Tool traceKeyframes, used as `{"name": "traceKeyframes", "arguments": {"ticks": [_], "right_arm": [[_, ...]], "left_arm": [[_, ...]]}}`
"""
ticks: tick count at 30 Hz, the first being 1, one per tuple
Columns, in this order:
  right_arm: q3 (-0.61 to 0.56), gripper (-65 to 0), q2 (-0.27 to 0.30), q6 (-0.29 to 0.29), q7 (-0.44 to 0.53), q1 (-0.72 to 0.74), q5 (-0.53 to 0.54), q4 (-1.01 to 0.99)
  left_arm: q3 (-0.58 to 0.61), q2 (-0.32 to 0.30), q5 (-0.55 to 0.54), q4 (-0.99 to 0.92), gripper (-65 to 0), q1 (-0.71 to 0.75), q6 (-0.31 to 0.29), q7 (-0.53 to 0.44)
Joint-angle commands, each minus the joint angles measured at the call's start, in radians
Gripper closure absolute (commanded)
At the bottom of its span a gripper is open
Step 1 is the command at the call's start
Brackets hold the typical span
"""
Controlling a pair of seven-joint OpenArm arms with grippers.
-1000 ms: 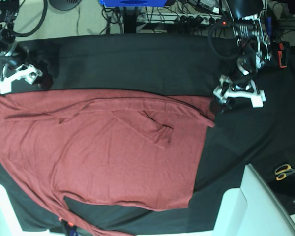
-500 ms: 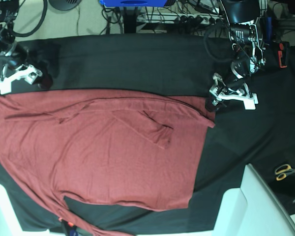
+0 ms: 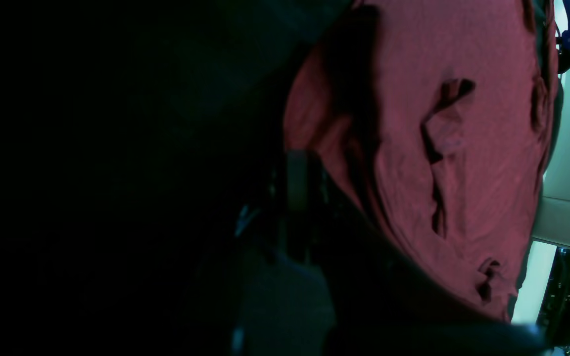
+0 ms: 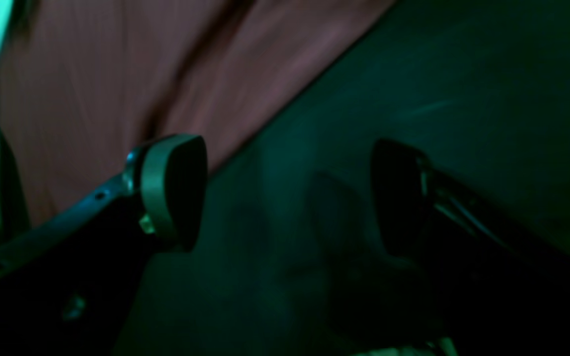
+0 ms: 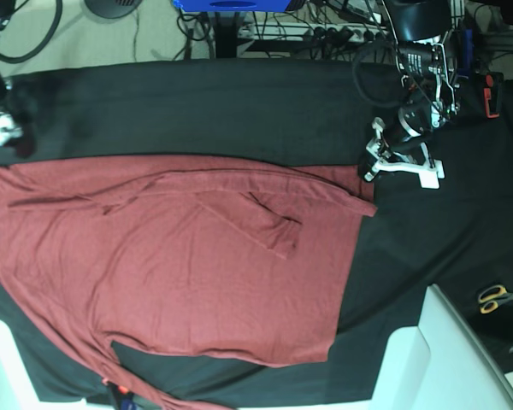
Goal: Fold the T-shirt properly
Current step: 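Lower both grippers and grasp the shirt's collar-side edge at each end, then pull the held shirt edge with both grippers toward the robot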
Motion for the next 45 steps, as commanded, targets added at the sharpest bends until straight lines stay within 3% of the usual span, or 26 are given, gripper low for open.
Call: {"name": "traceKeyframes", "arguments": {"ticks": [1,3,16,23,25,30,35,38,45], "right_arm": [[0.041,-47.4,0.012,0.013,0.017,0.024,0.018,-0.006],[0.082,-47.4,0.022,0.013,0.016,0.064,0.015,-0.069],[0.085,-47.4,0.223,0.013,0.025,0.352,0.015,-0.617],[0.082,-47.1,0.254,0.013,0.108,0.404,0.015,-0.735],[0.082,-42.2,0.259,0.011,0.120,0.411,0.015,-0.767],[0.081,-22.5,0.259,0.010,0.134,0.411,0.015,-0.769],[0.081,-18.8,0.259,0.010,0.137,0.412,0.015,-0.769],[0.081,-1.1,0.259,0.010,0.165,0.412,0.015,-0.769],[0.081,-0.2,0.285,0.010,0.163,0.412,0.015,-0.767]], "left_arm": [[0.000,-0.006,-0.008,0.012,0.0,-0.010,-0.006,-0.003],[0.001,-0.006,-0.008,0.012,0.0,-0.010,-0.006,-0.003],[-0.006,-0.009,-0.011,0.012,0.0,-0.001,-0.004,0.003],[-0.008,-0.012,-0.013,0.012,0.0,0.001,-0.004,0.003],[-0.008,-0.012,-0.014,0.012,0.0,0.001,-0.004,0.003],[-0.008,-0.012,-0.014,0.012,0.0,0.001,-0.004,0.004],[-0.009,-0.014,-0.014,0.012,0.0,0.001,-0.004,0.004],[-0.009,-0.014,-0.014,0.014,0.0,0.001,-0.004,0.004],[0.000,-0.035,-0.017,0.034,0.0,0.021,-0.004,0.008]]}}
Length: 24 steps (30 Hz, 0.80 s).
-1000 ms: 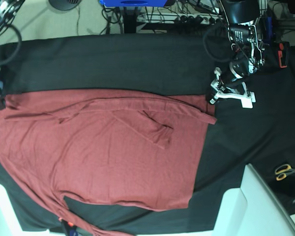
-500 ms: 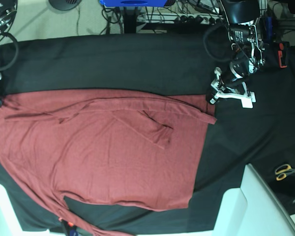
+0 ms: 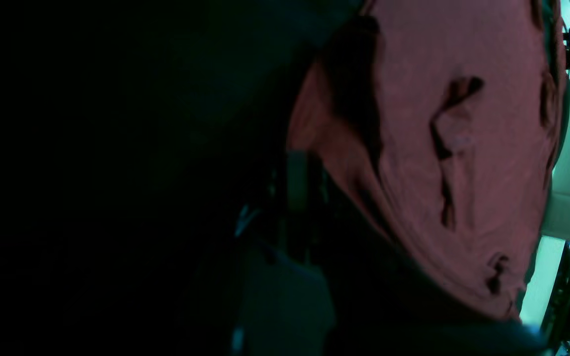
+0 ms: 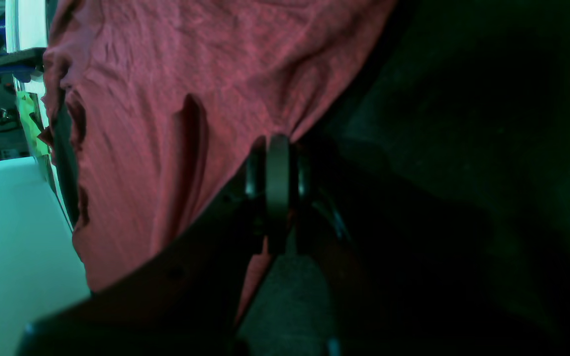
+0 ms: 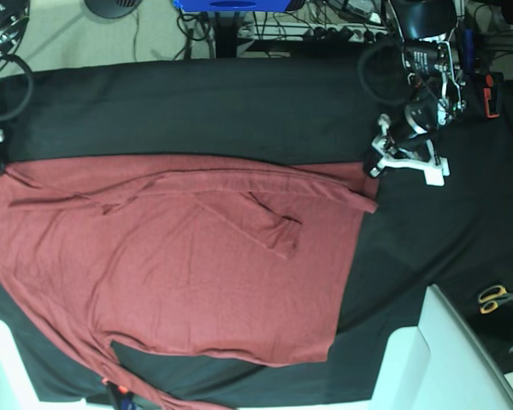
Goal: Fold the T-shirt properly
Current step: 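Pull the held shirt edge with both grippers toward the robot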
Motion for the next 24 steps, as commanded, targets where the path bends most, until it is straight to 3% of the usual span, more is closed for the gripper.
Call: {"name": "traceKeyframes", "arguments": {"ticks": [1,7,14,24], "right_arm": [[0.002,-0.2,0.034,0.015,0.008,0.011,0.015,0.016],[0.005,-0.2,0.045,0.015,-0.080,-0.013,0.015,0.120],[0.010,-0.2,0.046,0.012,-0.152,-0.053,0.016,0.144],[0.010,-0.2,0.045,0.015,-0.159,-0.112,0.016,0.178]], "left_arm": [[-0.004,-0.009,-0.004,0.025,0.0,-0.007,-0.003,0.012],[-0.007,-0.036,-0.003,0.102,0.0,0.002,-0.003,0.170],[-0.007,-0.064,-0.003,0.206,0.0,0.068,-0.003,0.227],[-0.009,-0.107,-0.003,0.206,0.0,0.107,-0.003,0.242]]}}
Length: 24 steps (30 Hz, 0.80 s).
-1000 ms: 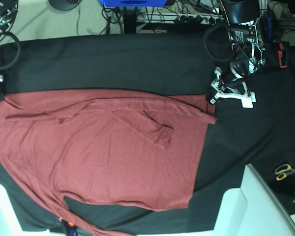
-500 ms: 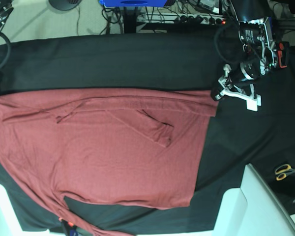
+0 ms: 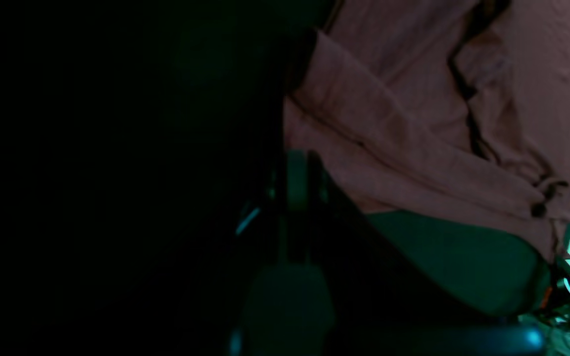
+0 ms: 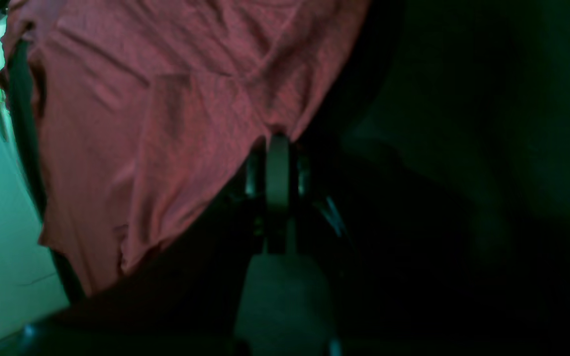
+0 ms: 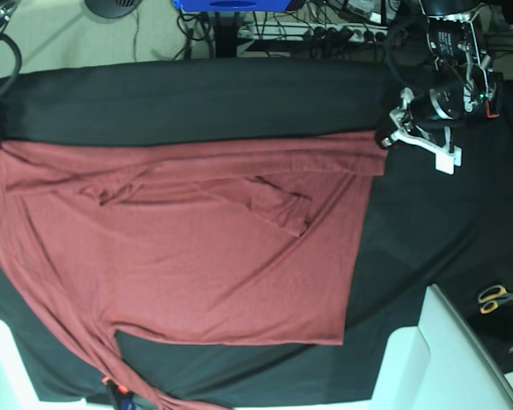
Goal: Fold the T-shirt properly
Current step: 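Pull the held shirt edge with both grippers toward the robot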
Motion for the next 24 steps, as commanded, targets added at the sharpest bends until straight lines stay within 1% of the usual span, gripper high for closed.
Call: {"name": "traceKeyframes", "arguments": {"ticks": [1,3,5,6,8,10,14,17,20,24], "right_arm": [[0.004,-0.2,0.035,0.012,0.022,-0.002,0.022,0.056],[0.003,-0.2,0.031,0.012,0.019,-0.023,0.027,0.131],[0.004,-0.2,0.016,0.009,0.017,-0.029,0.022,0.191],[0.004,-0.2,0.015,-0.002,0.017,-0.036,0.022,0.217],[0.004,-0.2,0.015,-0.054,-0.004,-0.046,0.028,0.260],[0.006,-0.2,0.013,-0.076,-0.026,-0.049,0.028,0.283],[0.006,-0.2,0.011,-0.083,-0.046,-0.049,0.028,0.285],[0.006,-0.2,0.011,-0.083,-0.046,-0.069,0.028,0.286],[0.006,-0.2,-0.008,-0.083,-0.046,-0.083,0.030,0.288],[0.006,-0.2,-0.016,-0.082,-0.046,-0.115,0.030,0.288]], "left_arm": [[-0.007,-0.022,-0.008,0.018,0.0,-0.007,-0.003,-0.011],[-0.007,-0.032,-0.008,0.018,0.0,-0.008,-0.003,-0.008],[-0.007,-0.035,-0.008,0.018,0.0,-0.008,-0.003,-0.008],[-0.007,-0.035,-0.008,0.018,0.0,-0.008,-0.003,-0.008],[-0.007,-0.035,-0.008,0.020,0.0,-0.007,-0.003,-0.008],[-0.007,-0.035,-0.008,0.035,0.0,-0.005,-0.003,-0.008],[-0.007,-0.035,-0.008,0.078,0.0,0.016,-0.003,-0.007],[-0.007,-0.049,-0.009,0.095,0.0,0.029,-0.003,-0.007],[-0.007,-0.051,-0.009,0.099,0.0,0.056,-0.003,-0.007],[-0.007,-0.051,-0.008,0.101,0.0,0.084,-0.003,-0.008]]}}
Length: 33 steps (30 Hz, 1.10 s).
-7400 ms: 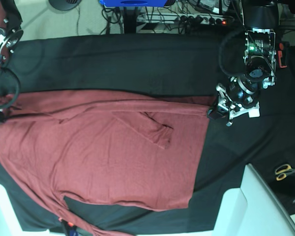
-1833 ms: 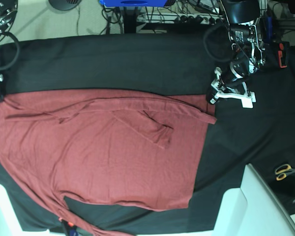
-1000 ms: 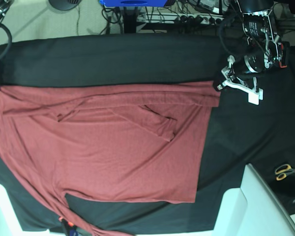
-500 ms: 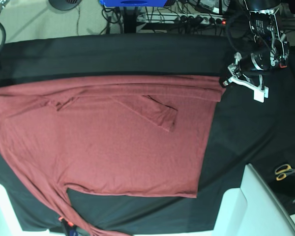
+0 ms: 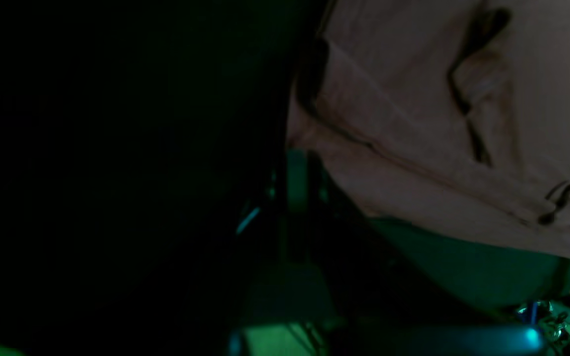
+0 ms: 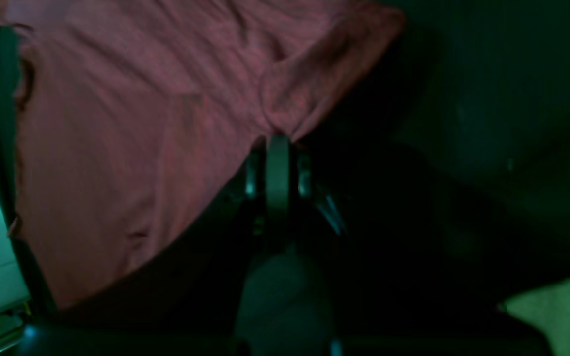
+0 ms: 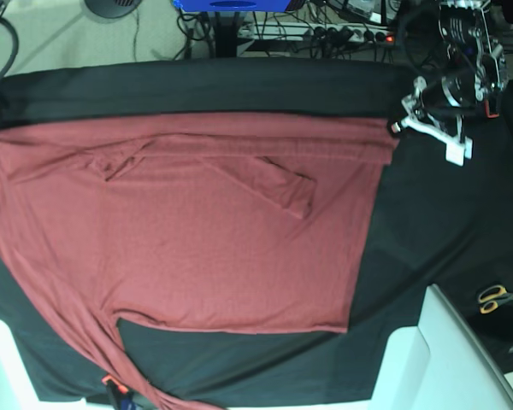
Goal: Fold the T-shirt properly
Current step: 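Pull the held shirt edge with both grippers toward the robot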
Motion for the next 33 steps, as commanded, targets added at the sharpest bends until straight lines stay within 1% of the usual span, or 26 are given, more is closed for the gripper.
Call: {"name": "traceKeyframes", "arguments": {"ticks": [1,6,8,12,15,18,19,21,23,33], "right_arm": [[0.008,-0.2,0.033,0.007,0.025,0.005,0.012,0.019],[0.009,-0.2,0.034,0.008,0.026,-0.012,0.012,0.019],[0.011,-0.2,0.034,0.008,0.026,-0.020,0.012,0.019],[0.063,-0.2,0.034,0.008,0.022,-0.043,0.011,0.028],[0.068,-0.2,0.031,0.008,-0.003,-0.073,0.011,0.073],[0.068,-0.2,-0.007,0.007,-0.007,-0.103,0.011,0.134],[0.068,-0.2,-0.012,0.004,-0.007,-0.113,0.011,0.153],[0.068,-0.2,-0.036,0.004,-0.007,-0.126,0.009,0.165],[0.068,-0.2,-0.049,0.004,-0.007,-0.127,0.005,0.166],[0.068,-0.2,-0.050,0.004,-0.003,-0.150,0.003,0.162]], "left_arm": [[-0.007,-0.016,-0.005,0.018,0.0,-0.004,-0.002,-0.013],[-0.008,-0.019,-0.005,0.018,0.0,0.018,-0.002,-0.013],[-0.031,-0.025,-0.005,0.018,0.0,0.033,-0.002,-0.011],[-0.076,-0.028,-0.005,0.034,0.0,0.064,-0.006,-0.011],[-0.099,-0.029,-0.005,0.064,0.0,0.097,-0.006,-0.011],[-0.096,-0.028,-0.005,0.084,0.0,0.113,-0.006,-0.011],[-0.096,-0.025,-0.005,0.087,0.0,0.117,-0.006,-0.013],[-0.093,-0.022,-0.005,0.091,0.0,0.127,-0.006,-0.014],[-0.091,-0.020,-0.005,0.091,0.0,0.128,-0.006,-0.014],[-0.096,-0.019,-0.002,0.084,0.0,0.171,-0.006,-0.019]]}}
